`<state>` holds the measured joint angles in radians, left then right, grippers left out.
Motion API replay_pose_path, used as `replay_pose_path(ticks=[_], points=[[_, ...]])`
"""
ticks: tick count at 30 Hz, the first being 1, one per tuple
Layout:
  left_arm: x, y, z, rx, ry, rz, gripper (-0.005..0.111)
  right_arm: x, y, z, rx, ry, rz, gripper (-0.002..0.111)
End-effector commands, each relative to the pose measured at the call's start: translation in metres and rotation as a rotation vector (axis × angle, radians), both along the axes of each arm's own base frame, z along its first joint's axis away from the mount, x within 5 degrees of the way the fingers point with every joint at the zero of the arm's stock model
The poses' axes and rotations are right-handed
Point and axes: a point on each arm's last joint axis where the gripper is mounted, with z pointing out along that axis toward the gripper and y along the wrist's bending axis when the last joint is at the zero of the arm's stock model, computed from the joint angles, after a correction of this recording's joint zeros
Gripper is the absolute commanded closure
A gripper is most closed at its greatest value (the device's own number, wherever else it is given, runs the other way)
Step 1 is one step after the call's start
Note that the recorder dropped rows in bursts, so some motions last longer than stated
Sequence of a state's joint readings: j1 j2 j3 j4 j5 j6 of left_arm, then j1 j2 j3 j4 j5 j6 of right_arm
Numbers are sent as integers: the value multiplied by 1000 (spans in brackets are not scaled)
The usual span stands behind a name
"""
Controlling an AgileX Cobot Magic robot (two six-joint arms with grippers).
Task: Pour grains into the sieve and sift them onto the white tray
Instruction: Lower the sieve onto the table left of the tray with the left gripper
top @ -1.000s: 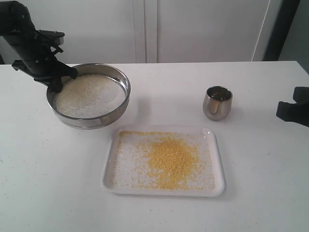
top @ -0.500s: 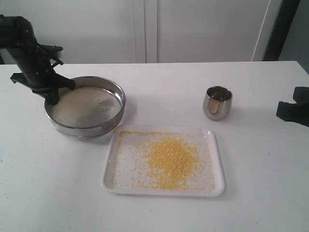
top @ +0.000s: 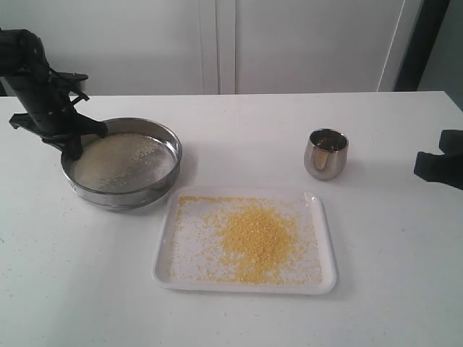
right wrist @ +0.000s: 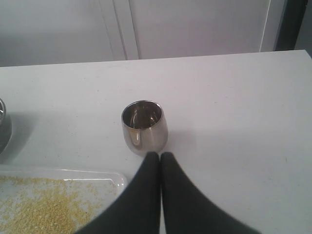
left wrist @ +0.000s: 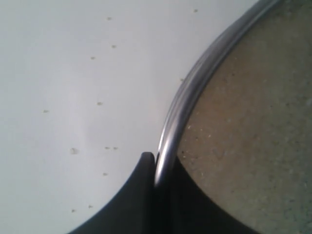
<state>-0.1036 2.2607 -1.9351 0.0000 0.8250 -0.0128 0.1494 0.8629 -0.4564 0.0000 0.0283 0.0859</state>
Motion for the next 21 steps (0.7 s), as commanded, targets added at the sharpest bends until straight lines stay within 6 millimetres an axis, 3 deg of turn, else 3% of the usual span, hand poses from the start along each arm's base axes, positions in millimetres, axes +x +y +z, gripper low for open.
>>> replay_pose_path(ticks=[1, 5, 16, 21], points=[[-1, 0, -8, -18, 50, 14, 107, -1, 0, 0, -1, -8, 1, 108], [-1, 0, -15, -15, 75, 13, 102, -1, 0, 0, -1, -8, 1, 108], [-3, 3, -17, 22, 99, 7, 52, -1, 0, 0, -1, -8, 1, 108], [-3, 3, -15, 21, 95, 7, 41, -1, 0, 0, -1, -8, 1, 108]])
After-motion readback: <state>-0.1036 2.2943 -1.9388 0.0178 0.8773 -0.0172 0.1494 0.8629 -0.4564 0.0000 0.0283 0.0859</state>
